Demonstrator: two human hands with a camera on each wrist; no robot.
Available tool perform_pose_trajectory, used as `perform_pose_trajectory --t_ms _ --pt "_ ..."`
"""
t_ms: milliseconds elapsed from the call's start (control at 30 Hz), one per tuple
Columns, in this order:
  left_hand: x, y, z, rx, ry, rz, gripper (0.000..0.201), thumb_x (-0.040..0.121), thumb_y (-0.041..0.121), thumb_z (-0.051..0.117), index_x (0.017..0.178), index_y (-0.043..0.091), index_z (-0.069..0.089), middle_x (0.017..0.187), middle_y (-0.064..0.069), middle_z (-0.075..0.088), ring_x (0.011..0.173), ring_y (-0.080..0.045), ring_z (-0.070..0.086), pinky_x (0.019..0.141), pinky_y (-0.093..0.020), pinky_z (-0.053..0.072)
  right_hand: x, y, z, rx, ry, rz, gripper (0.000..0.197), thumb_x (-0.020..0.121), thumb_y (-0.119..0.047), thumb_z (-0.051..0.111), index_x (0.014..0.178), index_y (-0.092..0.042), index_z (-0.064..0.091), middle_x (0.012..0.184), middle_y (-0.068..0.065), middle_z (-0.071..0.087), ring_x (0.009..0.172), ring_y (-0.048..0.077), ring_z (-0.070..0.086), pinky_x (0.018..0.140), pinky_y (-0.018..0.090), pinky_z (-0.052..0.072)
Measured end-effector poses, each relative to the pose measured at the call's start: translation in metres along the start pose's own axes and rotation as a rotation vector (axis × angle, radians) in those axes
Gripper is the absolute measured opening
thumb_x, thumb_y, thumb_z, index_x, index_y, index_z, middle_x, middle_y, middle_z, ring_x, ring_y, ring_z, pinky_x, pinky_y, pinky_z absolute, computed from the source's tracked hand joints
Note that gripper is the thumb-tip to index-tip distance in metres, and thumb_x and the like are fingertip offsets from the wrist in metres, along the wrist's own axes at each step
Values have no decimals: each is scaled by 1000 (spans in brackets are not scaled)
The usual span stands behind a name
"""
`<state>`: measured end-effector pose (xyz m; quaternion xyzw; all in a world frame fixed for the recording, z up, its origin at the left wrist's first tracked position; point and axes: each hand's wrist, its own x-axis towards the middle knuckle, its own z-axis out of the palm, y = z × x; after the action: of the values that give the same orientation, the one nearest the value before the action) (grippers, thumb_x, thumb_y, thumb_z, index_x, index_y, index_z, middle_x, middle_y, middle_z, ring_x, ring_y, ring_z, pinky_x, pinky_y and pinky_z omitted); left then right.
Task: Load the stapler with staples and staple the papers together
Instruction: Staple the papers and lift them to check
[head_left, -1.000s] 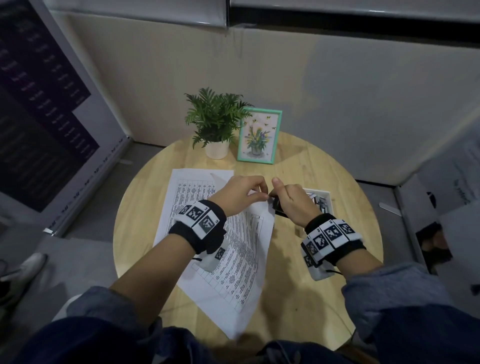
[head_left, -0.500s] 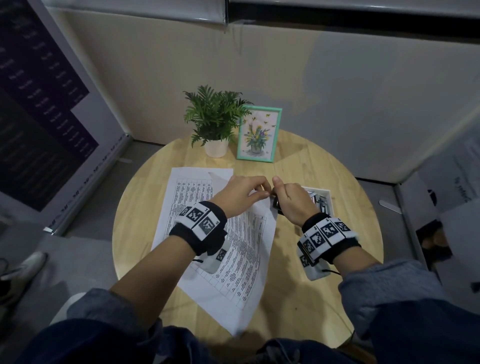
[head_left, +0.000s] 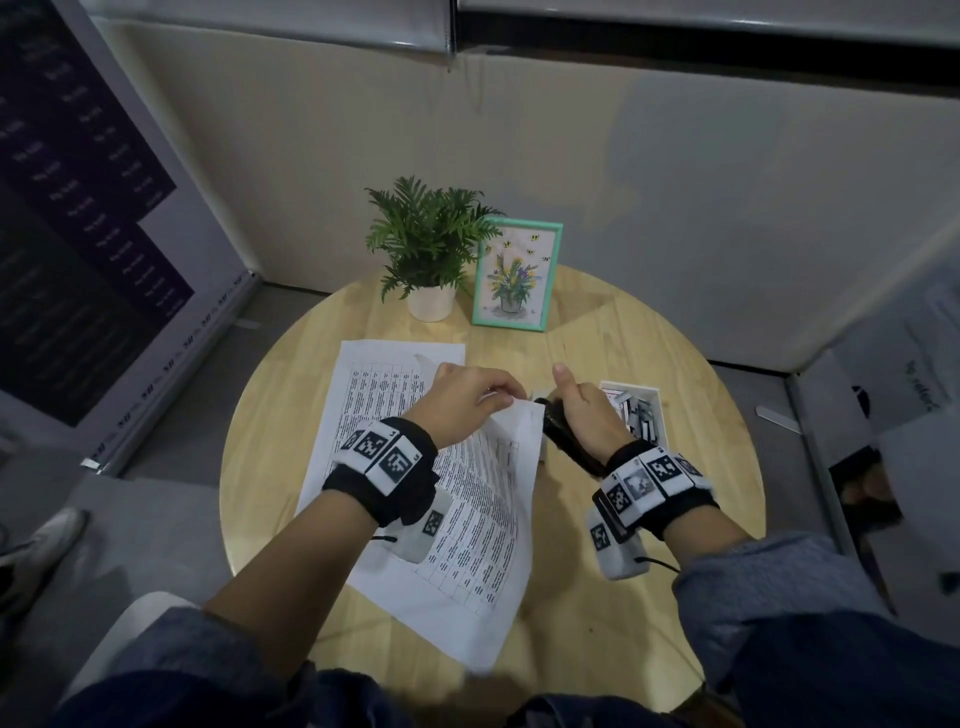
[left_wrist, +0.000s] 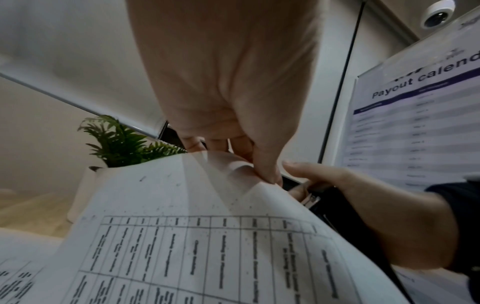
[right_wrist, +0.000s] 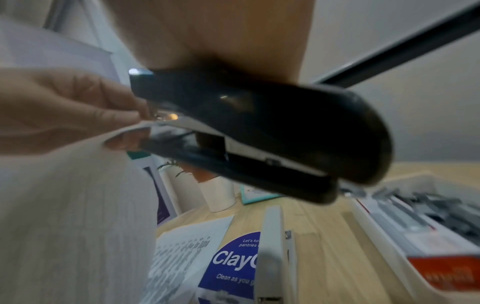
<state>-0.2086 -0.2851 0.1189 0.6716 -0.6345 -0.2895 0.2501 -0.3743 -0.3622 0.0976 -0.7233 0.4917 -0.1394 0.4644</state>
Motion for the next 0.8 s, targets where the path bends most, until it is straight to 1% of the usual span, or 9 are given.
perform_pose_trajectory --t_ms 67,133,200,233,300,400,533,667,800 --pt "-1 -13 -3 -45 35 -44 20 90 31 49 96 41 66 102 9 70 110 -21 57 105 -48 36 9 5 -5 64 84 138 74 96 -54 17 90 2 65 83 17 64 80 27 58 77 31 37" --pt "-3 -24 -8 -53 73 -76 22 88 39 45 89 55 59 101 12 69 109 -27 54 103 -48 38 23 14 -6 24 89 266 79 95 -55 13 115 6 58 117 26 60 109 31 55 89 34 36" --pt "-3 -32 -14 -53 104 -86 24 91 33 47 89 54 58 92 11 68 100 -27 54 100 -50 39 31 17 -2 -29 19 376 80 94 -58 13 134 6 42 141 24 44 130 33 42 105 37 30" --pt "-2 -36 -16 -55 122 -87 24 92 29 48 90 51 58 88 11 67 94 -26 53 98 -50 39 35 20 2 -63 -7 415 80 94 -58 14 138 4 37 145 23 40 133 33 38 108 38 28" --pt "-2 -44 -22 -65 142 -90 25 92 29 48 90 52 57 83 17 64 92 -27 52 95 -50 41 45 26 11 -99 8 448 77 95 -56 18 136 5 39 142 25 43 131 35 41 106 38 31" --pt "1 -54 -29 -95 155 -80 22 91 30 48 93 49 60 85 28 61 98 -25 56 97 -53 40 61 29 20 -132 93 456 69 97 -49 26 123 10 49 128 29 54 117 38 52 93 38 41" --pt "8 -65 -32 -137 168 -46 19 90 33 49 99 39 65 89 13 70 95 -11 62 99 -54 39 82 33 30 -225 134 505 69 98 -47 26 108 14 57 114 31 61 106 39 59 84 38 45" --pt "14 -70 -30 -151 129 -47 23 89 35 46 101 36 65 93 10 71 94 -12 64 97 -53 40 99 45 39 -371 132 500 66 98 -48 27 102 10 59 109 26 64 102 38 60 82 40 47" --pt "18 -73 -28 -153 117 -46 22 92 31 45 102 35 64 92 10 70 89 -15 63 96 -54 40 108 50 39 -582 115 410 51 100 -38 28 109 0 60 105 21 65 98 35 61 67 34 39"
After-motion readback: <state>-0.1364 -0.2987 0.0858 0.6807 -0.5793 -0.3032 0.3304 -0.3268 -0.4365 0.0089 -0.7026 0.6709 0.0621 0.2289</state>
